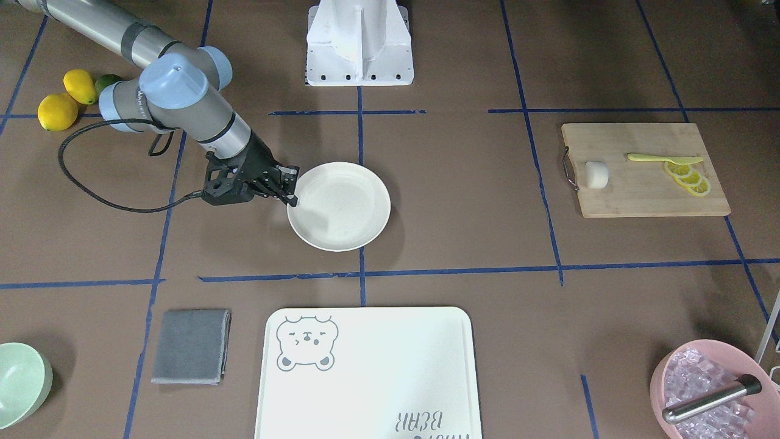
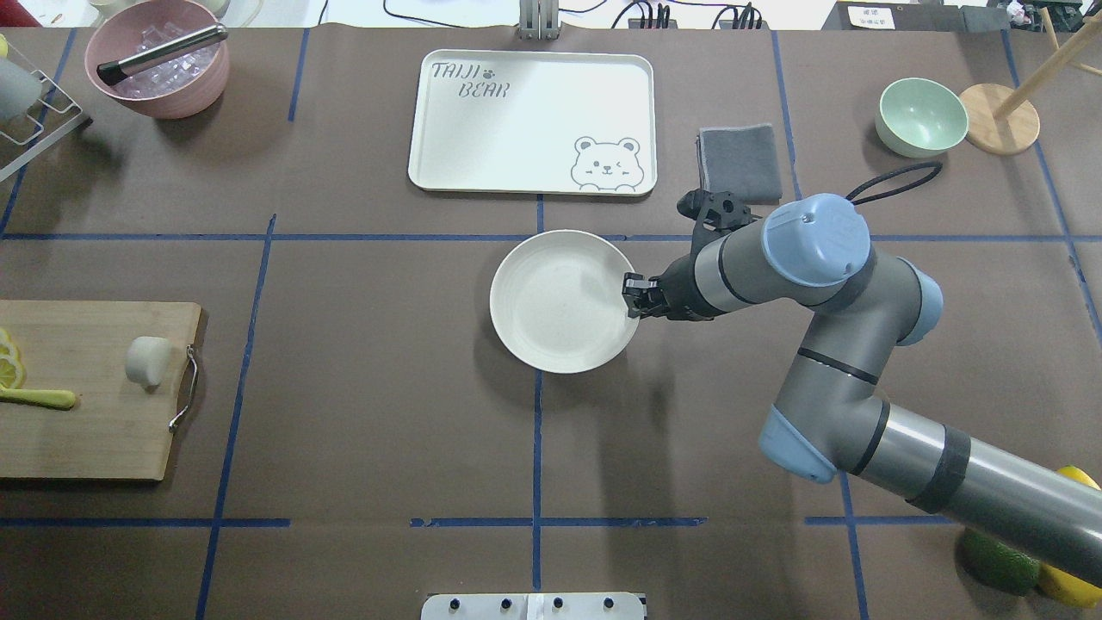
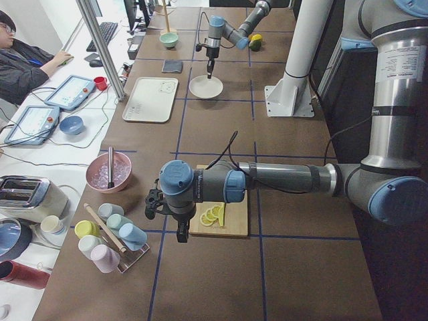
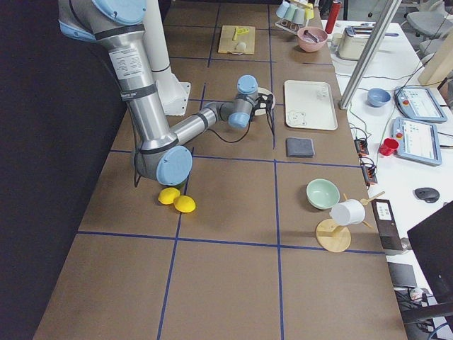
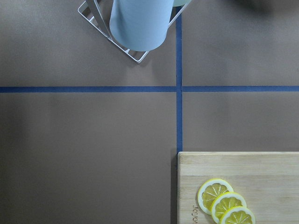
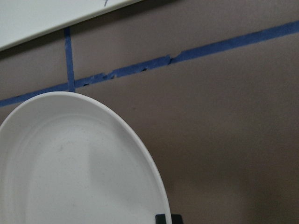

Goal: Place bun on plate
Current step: 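Slide the white plate with the right gripper toward the table center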

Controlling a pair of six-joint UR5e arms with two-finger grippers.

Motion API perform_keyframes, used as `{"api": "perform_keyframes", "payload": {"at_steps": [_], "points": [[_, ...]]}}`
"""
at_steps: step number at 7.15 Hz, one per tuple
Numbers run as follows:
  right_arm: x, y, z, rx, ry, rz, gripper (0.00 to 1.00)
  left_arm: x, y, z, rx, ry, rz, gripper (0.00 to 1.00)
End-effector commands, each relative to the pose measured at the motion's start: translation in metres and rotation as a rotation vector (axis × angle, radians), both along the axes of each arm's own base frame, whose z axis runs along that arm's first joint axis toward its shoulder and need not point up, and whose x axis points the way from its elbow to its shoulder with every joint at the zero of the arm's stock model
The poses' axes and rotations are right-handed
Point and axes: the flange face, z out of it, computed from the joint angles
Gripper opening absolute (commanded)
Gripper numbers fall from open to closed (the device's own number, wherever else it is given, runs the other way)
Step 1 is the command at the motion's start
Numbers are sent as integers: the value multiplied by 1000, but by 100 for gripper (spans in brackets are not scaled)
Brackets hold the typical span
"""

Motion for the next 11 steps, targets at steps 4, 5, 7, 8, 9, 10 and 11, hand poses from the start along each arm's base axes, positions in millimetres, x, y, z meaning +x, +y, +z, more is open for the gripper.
{"api": "perform_keyframes", "payload": {"at_steps": [4,5,7,8,9,10,11], "points": [[-29,24,-8,-6,19,-24,19,-1,0,1,-1,0,-1,100],[-29,24,-8,-6,19,-24,70,0,0,0,0,0,0,100],[-26,23,-11,-1,15,-17,100,-1,-1,-4,9,0,-1,100],[-16,16,-16,2,7,-3,100,0,-3,-10,23,-1,0,100],[2,9,-29,-14,29,14,100,0,-11,-29,64,-4,2,100],[25,3,-44,-32,67,34,100,6,-17,-51,99,-13,5,100],[46,-2,-53,-48,117,48,100,37,-20,-84,63,0,-36,100]]}}
